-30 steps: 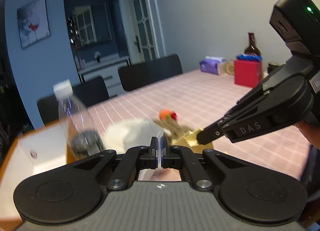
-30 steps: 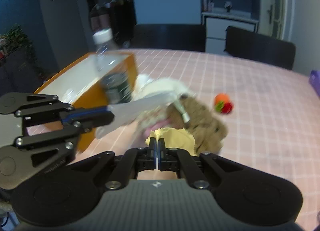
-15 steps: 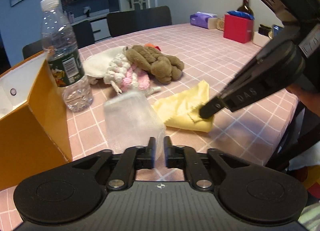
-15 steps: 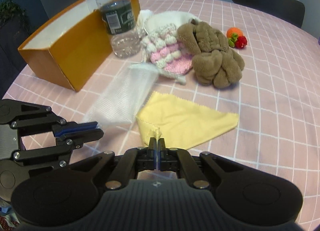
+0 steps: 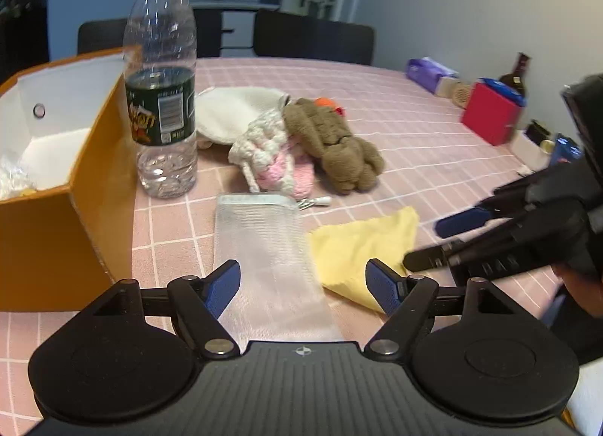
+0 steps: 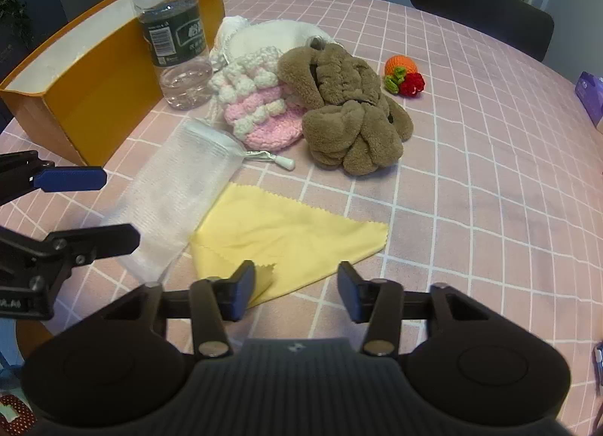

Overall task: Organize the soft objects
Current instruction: 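Grasp the white mesh bag with the left tool while the right tool grasps the yellow cloth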

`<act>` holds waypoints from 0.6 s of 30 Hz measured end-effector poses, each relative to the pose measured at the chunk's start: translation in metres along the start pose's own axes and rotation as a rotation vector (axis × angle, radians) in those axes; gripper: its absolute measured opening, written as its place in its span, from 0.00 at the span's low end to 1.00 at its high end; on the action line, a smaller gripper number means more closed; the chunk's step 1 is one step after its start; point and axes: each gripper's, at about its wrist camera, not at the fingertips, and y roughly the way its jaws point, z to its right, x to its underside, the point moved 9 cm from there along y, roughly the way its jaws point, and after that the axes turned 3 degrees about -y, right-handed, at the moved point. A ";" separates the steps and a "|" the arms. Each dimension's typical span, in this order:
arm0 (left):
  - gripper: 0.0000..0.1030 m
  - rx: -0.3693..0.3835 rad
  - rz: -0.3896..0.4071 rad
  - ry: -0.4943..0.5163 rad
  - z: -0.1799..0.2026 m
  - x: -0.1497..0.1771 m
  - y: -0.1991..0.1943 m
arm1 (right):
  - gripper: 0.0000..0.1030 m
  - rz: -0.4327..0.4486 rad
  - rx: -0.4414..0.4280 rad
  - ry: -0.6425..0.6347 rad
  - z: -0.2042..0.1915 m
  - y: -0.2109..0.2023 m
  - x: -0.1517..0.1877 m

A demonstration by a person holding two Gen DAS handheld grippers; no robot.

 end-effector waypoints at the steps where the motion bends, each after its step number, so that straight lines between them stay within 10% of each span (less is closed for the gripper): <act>1: 0.86 -0.004 -0.013 -0.016 -0.001 0.000 0.006 | 0.65 -0.002 0.003 -0.005 0.000 0.003 0.000; 18: 0.94 -0.173 -0.080 -0.024 -0.031 0.007 0.049 | 0.92 -0.042 -0.043 -0.023 0.005 0.039 -0.009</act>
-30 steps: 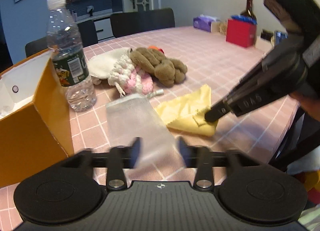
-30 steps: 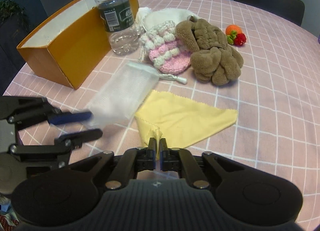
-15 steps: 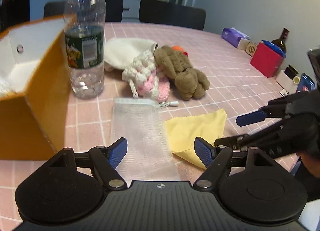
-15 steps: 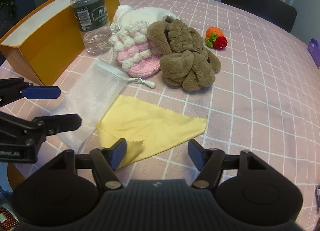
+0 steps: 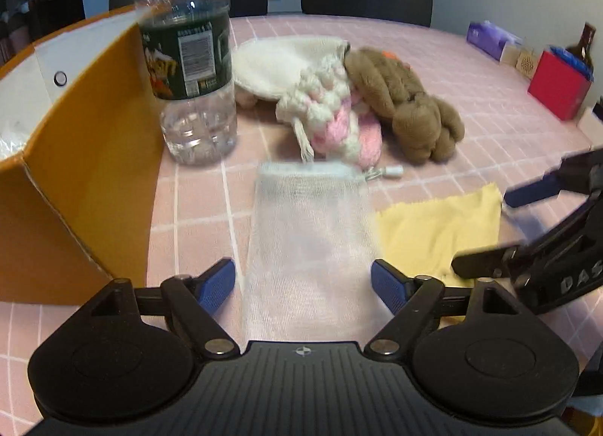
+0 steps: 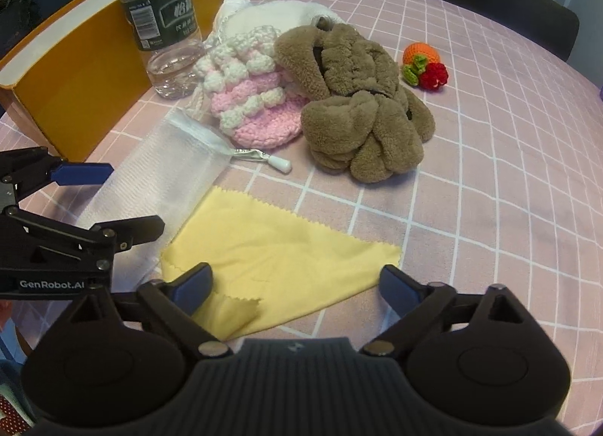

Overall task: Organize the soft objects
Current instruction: 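Grasp the white mesh bag with the left tool while the right tool grasps the yellow cloth, then lift and carry the mesh bag and yellow cloth over the orange box with both tools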

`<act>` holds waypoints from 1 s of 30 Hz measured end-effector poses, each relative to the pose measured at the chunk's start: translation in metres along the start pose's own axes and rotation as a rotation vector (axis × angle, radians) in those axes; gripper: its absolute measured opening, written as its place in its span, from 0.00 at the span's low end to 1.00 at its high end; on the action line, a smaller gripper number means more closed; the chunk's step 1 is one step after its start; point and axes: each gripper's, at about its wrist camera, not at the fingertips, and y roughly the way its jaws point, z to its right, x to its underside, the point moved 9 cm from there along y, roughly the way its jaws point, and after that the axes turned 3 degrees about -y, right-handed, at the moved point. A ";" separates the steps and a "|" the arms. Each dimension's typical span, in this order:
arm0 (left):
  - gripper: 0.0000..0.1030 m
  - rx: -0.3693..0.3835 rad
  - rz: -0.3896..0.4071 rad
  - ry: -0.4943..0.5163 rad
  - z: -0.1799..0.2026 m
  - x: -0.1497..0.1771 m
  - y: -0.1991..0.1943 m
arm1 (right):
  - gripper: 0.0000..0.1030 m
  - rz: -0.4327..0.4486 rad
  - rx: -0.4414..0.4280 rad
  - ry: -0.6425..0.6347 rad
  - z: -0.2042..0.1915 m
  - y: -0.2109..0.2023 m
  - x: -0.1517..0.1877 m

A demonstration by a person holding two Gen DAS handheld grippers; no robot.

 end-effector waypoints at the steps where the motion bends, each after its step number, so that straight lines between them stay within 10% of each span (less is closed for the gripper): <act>1: 0.94 0.002 -0.005 -0.012 -0.001 -0.001 0.001 | 0.92 -0.014 -0.015 0.007 -0.001 0.004 0.002; 13: 0.88 0.097 -0.002 -0.004 0.020 -0.003 -0.001 | 0.93 0.024 -0.046 -0.125 -0.030 0.006 0.007; 19: 0.52 0.108 0.013 0.047 0.030 -0.004 -0.001 | 0.64 0.060 -0.074 -0.186 -0.042 -0.003 0.005; 25: 0.11 0.152 0.022 0.089 0.043 0.000 -0.002 | 0.13 0.091 -0.085 -0.229 -0.051 -0.009 0.005; 30: 0.03 0.164 0.028 0.071 0.041 0.002 -0.005 | 0.00 0.081 -0.093 -0.237 -0.051 -0.007 0.003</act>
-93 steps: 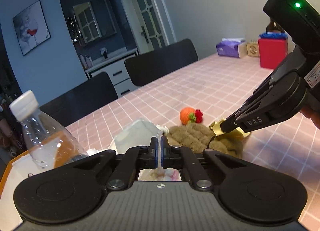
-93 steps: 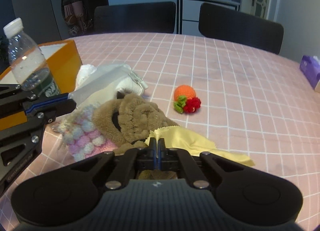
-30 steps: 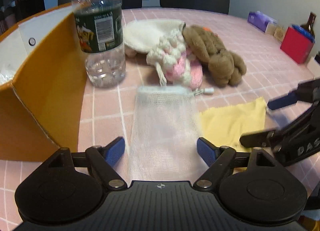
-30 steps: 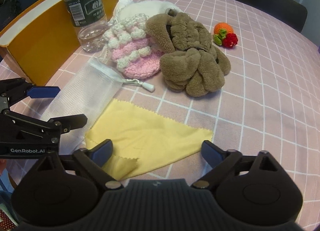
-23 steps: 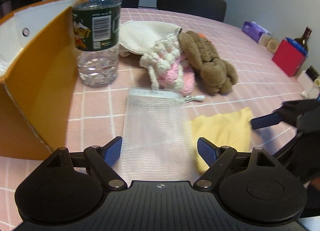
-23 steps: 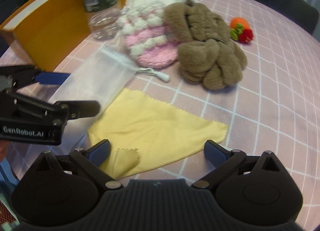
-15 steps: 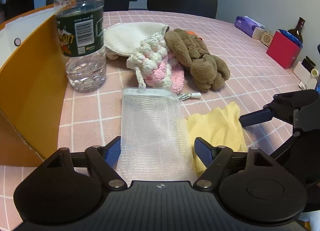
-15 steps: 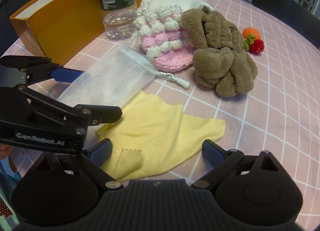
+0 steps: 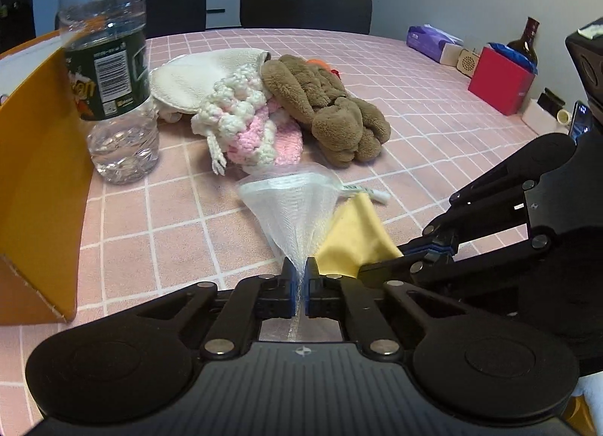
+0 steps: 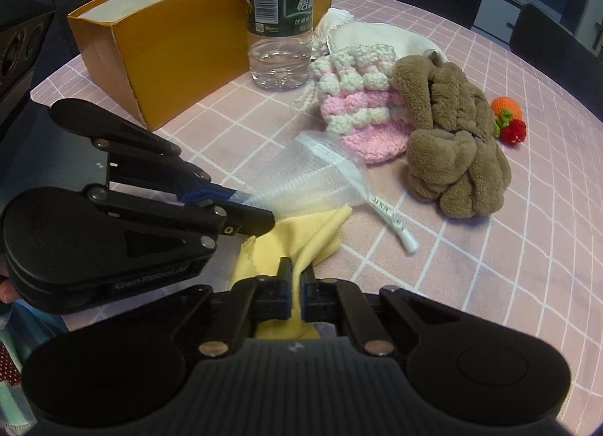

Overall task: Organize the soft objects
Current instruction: 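Lift and carry the mesh bag and yellow cloth over the orange box with both tools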

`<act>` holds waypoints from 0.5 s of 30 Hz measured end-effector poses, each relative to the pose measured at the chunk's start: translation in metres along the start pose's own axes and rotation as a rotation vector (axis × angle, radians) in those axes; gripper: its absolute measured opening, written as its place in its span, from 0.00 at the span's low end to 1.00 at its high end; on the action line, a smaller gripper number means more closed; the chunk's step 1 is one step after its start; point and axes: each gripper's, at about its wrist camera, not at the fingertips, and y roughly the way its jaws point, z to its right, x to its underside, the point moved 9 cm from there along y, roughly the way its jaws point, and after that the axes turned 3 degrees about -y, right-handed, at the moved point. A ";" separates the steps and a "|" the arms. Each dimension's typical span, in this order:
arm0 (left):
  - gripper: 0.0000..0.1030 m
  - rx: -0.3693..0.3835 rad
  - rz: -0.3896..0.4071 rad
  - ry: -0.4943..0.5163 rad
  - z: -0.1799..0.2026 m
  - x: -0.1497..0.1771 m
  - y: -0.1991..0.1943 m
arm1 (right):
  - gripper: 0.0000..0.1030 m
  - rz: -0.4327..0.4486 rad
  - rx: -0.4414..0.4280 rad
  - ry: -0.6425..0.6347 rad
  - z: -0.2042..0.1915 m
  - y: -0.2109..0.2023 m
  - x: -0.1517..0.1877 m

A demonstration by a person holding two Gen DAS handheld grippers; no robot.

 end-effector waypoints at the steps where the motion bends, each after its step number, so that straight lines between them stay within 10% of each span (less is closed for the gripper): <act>1: 0.03 -0.005 0.007 -0.005 -0.002 -0.001 -0.003 | 0.00 -0.007 0.006 0.008 0.003 0.000 0.001; 15: 0.03 0.039 0.212 -0.045 -0.024 -0.036 -0.104 | 0.00 0.144 0.040 0.067 -0.003 -0.060 -0.040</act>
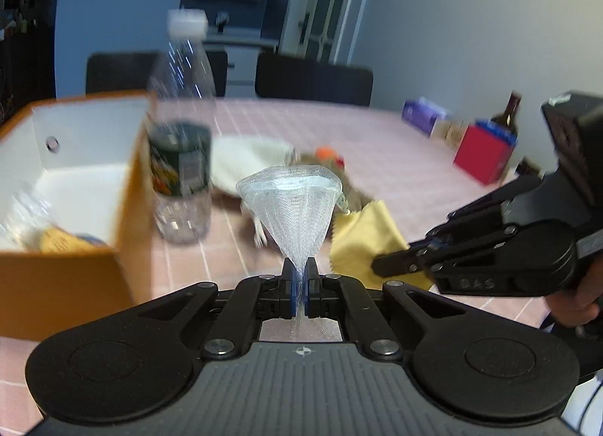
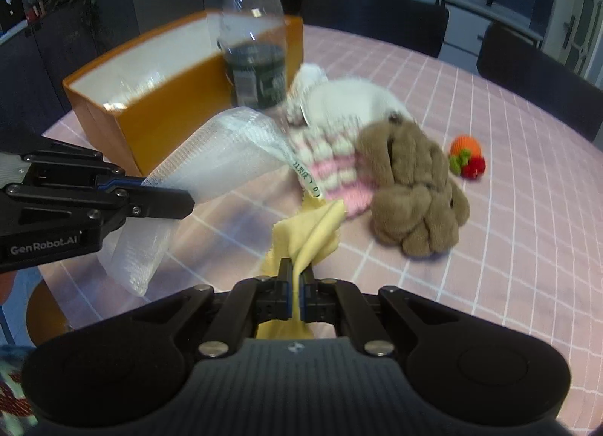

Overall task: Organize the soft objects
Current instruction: 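Lift and carry the mesh bag and yellow cloth over the orange box with both tools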

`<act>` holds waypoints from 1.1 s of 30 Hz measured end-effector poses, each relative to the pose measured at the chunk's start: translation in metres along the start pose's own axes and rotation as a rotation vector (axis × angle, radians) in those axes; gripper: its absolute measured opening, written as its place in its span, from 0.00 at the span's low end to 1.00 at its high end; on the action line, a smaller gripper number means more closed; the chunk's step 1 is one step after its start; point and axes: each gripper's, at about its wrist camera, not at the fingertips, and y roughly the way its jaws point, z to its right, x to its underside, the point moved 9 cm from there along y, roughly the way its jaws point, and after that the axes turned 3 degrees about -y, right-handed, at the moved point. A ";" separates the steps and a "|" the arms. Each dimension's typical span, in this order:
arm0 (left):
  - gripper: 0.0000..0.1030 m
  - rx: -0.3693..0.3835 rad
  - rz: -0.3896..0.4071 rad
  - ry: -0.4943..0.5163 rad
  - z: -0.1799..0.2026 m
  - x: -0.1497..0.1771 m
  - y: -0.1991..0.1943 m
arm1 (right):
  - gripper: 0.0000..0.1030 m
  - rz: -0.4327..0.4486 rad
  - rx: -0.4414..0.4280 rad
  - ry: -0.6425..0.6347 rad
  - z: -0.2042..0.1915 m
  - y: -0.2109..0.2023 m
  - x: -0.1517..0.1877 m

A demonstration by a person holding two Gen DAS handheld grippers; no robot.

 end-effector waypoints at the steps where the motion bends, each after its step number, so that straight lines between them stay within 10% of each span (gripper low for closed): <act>1: 0.03 0.001 0.023 0.001 -0.002 -0.007 -0.009 | 0.00 0.019 -0.003 -0.006 -0.006 -0.004 -0.007; 14: 0.03 -0.221 0.215 0.043 -0.089 -0.084 -0.092 | 0.00 0.303 -0.110 -0.191 -0.113 -0.041 -0.139; 33: 0.03 -0.331 -0.023 0.052 -0.212 -0.092 -0.001 | 0.00 0.231 0.101 -0.422 -0.149 0.099 -0.229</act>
